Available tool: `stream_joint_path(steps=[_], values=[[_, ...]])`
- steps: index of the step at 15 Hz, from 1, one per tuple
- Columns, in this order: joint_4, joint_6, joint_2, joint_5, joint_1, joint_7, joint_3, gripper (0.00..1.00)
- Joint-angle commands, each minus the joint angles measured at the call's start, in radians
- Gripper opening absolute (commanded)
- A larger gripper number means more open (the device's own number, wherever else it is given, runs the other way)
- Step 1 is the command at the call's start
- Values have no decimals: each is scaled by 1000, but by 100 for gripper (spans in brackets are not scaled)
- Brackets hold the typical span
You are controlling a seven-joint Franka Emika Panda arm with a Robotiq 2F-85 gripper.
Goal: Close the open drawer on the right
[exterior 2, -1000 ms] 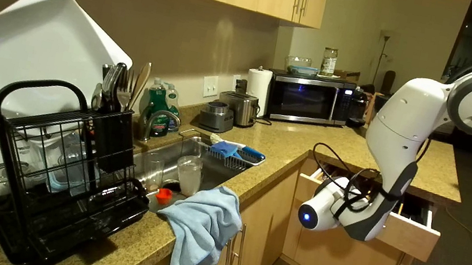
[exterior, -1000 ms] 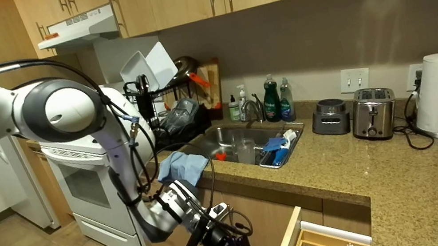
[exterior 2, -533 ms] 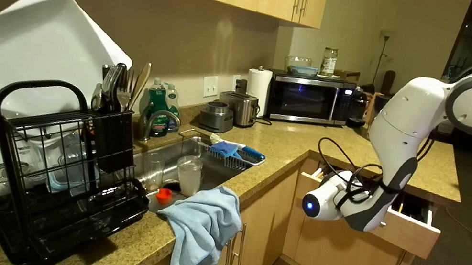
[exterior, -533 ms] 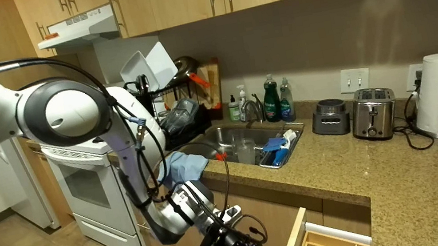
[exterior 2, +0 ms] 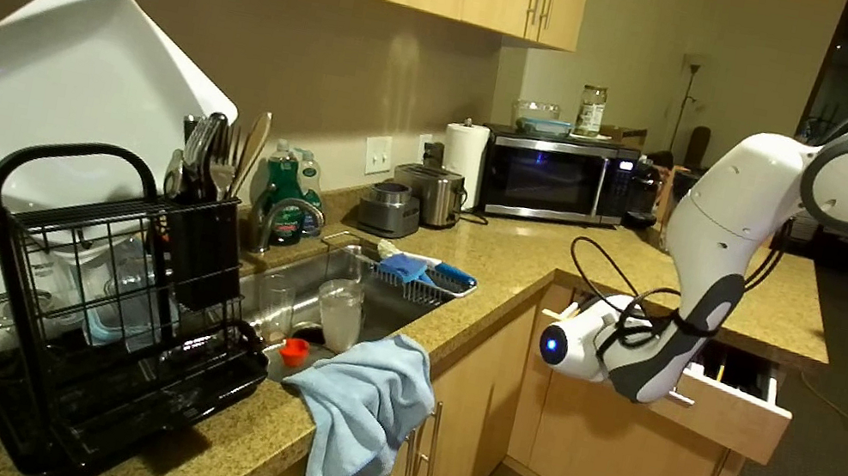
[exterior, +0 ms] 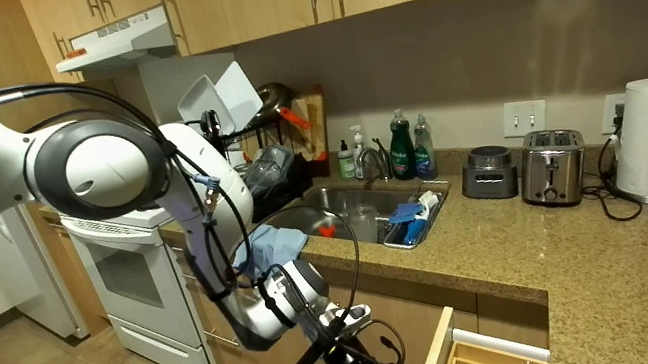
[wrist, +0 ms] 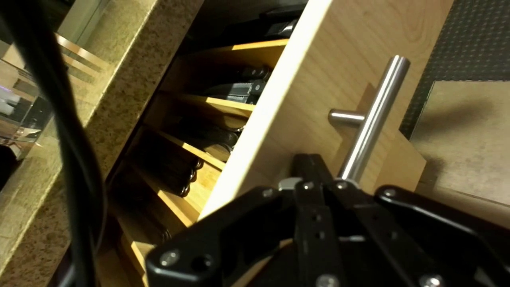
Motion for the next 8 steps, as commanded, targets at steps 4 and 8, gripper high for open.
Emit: stream_joint_path(steps=[4, 8], values=[[13, 46, 23, -30, -6, -36, -60, 0], [32, 56, 42, -78, -11, -35, -97, 0]])
